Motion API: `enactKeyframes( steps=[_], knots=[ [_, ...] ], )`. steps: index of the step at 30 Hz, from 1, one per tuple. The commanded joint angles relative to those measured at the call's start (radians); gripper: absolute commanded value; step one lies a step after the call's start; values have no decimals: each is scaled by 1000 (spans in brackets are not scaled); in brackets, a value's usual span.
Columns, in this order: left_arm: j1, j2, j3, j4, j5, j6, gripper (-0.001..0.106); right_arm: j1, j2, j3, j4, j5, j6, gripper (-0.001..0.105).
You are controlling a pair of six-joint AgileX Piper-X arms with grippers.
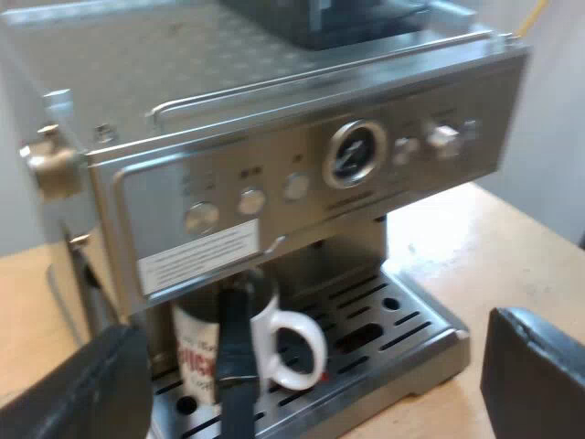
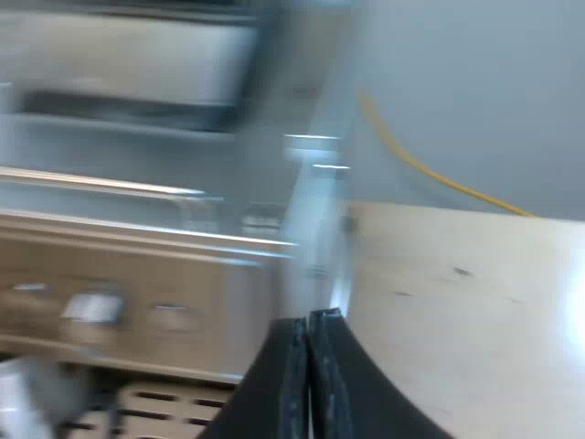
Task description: Place mug into machine
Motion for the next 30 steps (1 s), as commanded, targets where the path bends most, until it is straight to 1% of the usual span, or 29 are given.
enactKeyframes(
  steps=[1,4,6,8,9,12,13,14,15,17,18,19,20,22,27,30],
  knots=[
    [36,5,-11,-10,6,-11,81,-97,-85,20,46,-52,-4,0],
    [70,3,-11,6,6,-11,81,-203,-164,62,89,-64,0,0],
    [80,3,-14,14,6,-11,81,-238,-190,77,105,-64,-1,0],
    [114,3,-16,48,6,-11,81,-341,-269,123,132,-95,-11,0],
    [117,3,-16,53,6,-11,81,-354,-286,133,135,-101,-13,0],
    [138,3,-16,74,6,-11,81,-450,-355,168,152,-184,-47,1],
    [148,3,-21,91,6,-11,81,-488,-375,181,155,-216,-52,5],
    [155,0,-27,112,6,-6,81,-520,-386,190,159,-246,-53,14],
    [159,-2,-30,120,6,-2,81,-539,-389,193,167,-253,-53,19],
    [164,-16,-42,147,6,4,81,-611,-391,198,206,-291,-58,42],
    [164,-22,-46,154,6,5,81,-622,-391,198,215,-303,-66,46],
    [164,-37,-50,165,6,8,81,-650,-391,198,228,-332,-90,56],
    [164,-58,-50,178,6,11,81,-663,-391,198,230,-344,-86,62],
    [164,-89,-50,205,-2,11,81,-664,-399,198,230,-350,-83,64],
    [164,-196,-50,279,-1,11,81,-662,-445,198,249,-354,-91,64],
    [164,-266,-50,321,-1,11,81,-662,-502,199,278,-354,-91,64]
  ],
)
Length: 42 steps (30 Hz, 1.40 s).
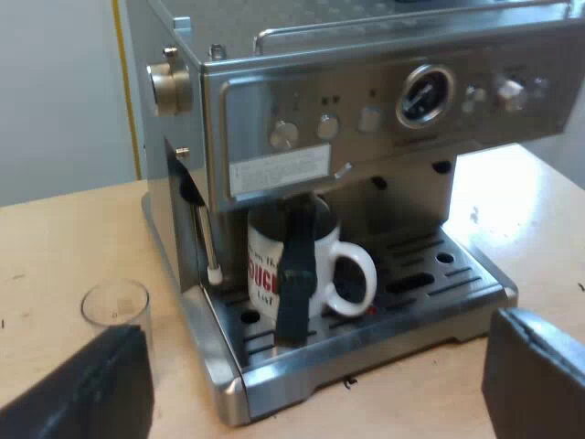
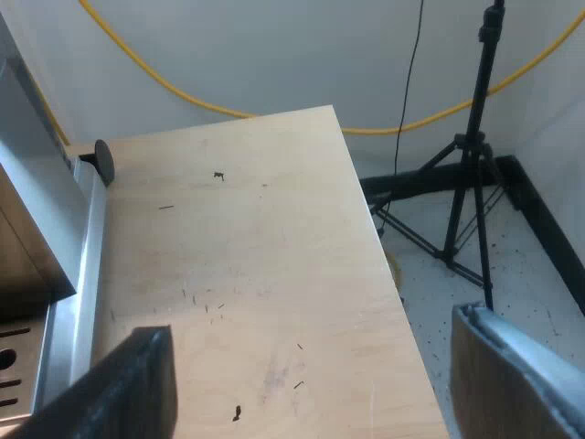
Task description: Place mug into machine
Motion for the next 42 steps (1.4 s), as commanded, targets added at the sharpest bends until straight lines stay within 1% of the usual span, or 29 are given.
enactKeyframes(
  steps=[1,4,8,12,16,19,22,23,26,28,29,30,32,34,36,38,42],
  knots=[
    [3,-71,-9,42,-3,-3,81,0,-76,-4,25,-9,-15,64],
    [3,-141,-5,52,-8,-3,81,0,-153,-4,47,-26,-15,64],
    [3,-225,17,54,-58,-3,81,0,-272,5,80,-58,-15,64],
    [3,-294,34,83,-64,-3,81,0,-367,7,116,-62,-15,64],
    [3,-373,38,165,-67,-3,81,0,-473,7,163,-52,-15,64],
    [3,-423,38,224,-88,-3,81,0,-537,7,201,-48,-15,64],
    [3,-459,38,289,-116,-3,81,-2,-543,-2,249,-40,-13,64],
    [3,-456,30,335,-116,-3,81,-2,-544,4,252,-45,-13,64],
    [3,-456,36,374,-127,-6,81,-2,-543,19,251,-53,-13,64],
    [6,-456,37,374,-145,-10,81,-2,-543,32,251,-53,-13,64],
    [6,-456,41,363,-174,-10,81,-2,-543,42,251,-53,-13,64],
    [8,-456,45,353,-189,-10,81,-2,-543,45,251,-53,-13,64],
    [7,-456,69,311,-253,-10,81,-2,-543,71,250,-53,-13,64],
    [7,-456,94,284,-273,-10,81,-2,-543,97,250,-53,-13,64],
    [7,-456,125,259,-274,-10,81,-2,-543,122,250,-53,-13,64],
    [7,-454,176,239,-274,-10,81,-2,-543,160,250,-53,-13,64],
    [7,-454,249,224,-274,-10,81,-2,-543,210,250,-53,-13,64]
  ],
)
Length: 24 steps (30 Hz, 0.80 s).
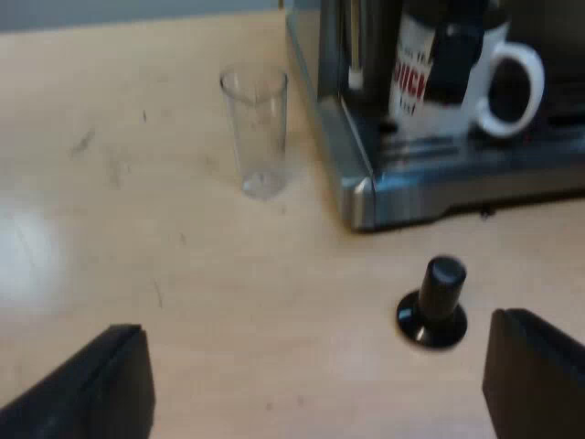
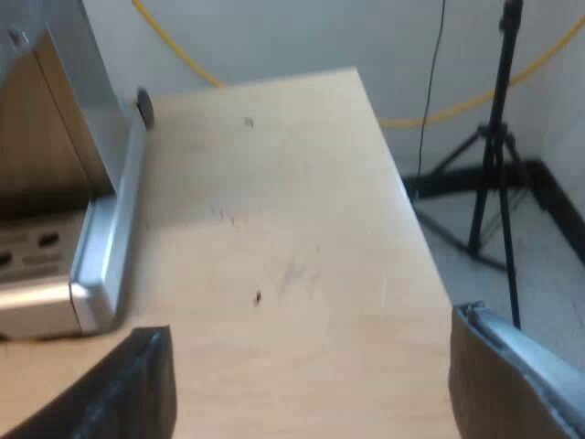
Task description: Place mug into machine
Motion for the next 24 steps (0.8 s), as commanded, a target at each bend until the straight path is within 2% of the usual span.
enactKeyframes(
  steps=[1,4,10,16,24],
  knots=[
    [3,-139,51,-19,-18,-9,81,-2,-39,35,-4,-3,-13,64],
    [3,-139,95,-19,-18,-5,81,-2,-39,61,-2,-3,-13,64],
    [3,-136,99,-25,-13,-2,81,-2,-39,87,-2,-3,-13,64],
    [3,-136,102,-112,-16,14,81,-2,-39,116,6,-4,-13,64],
    [3,-136,104,-75,-16,14,81,-2,-39,143,61,-22,-13,64]
  ],
)
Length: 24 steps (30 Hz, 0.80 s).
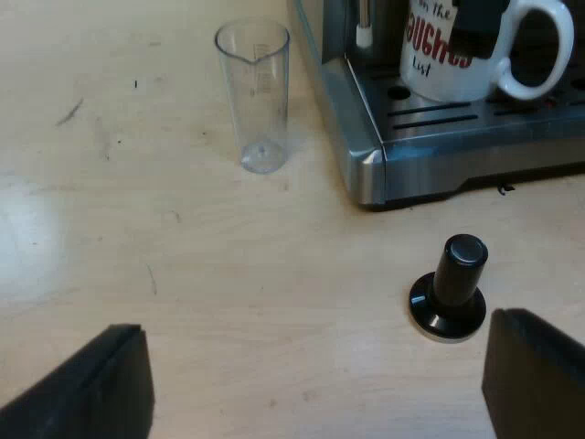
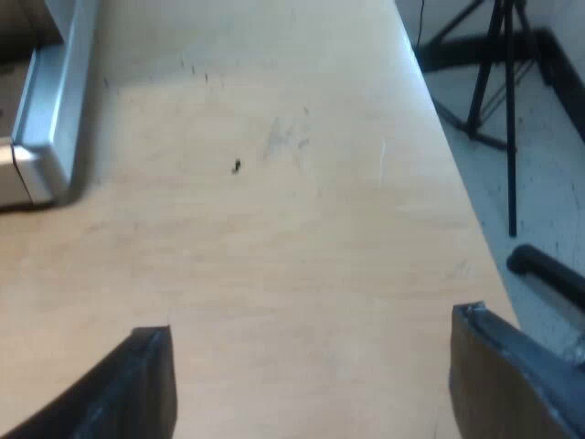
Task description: Place mug into machine
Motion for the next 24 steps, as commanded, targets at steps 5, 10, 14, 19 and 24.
enactKeyframes(
  steps=[5,10,14,19,24],
  knots=[
    [3,-138,0,-3,-16,2,81,-2,-41,-1,-24,-16,-13,64],
    [3,-138,0,-3,-16,2,81,-2,-38,-1,-158,-16,-13,64],
    [3,-138,0,-6,-16,2,81,-2,-39,8,-150,-16,-13,64],
    [3,-138,0,-8,-16,2,81,0,-39,27,-157,-16,-3,64],
    [3,-138,0,-8,-16,2,81,0,-39,33,-171,-16,4,64]
  ],
)
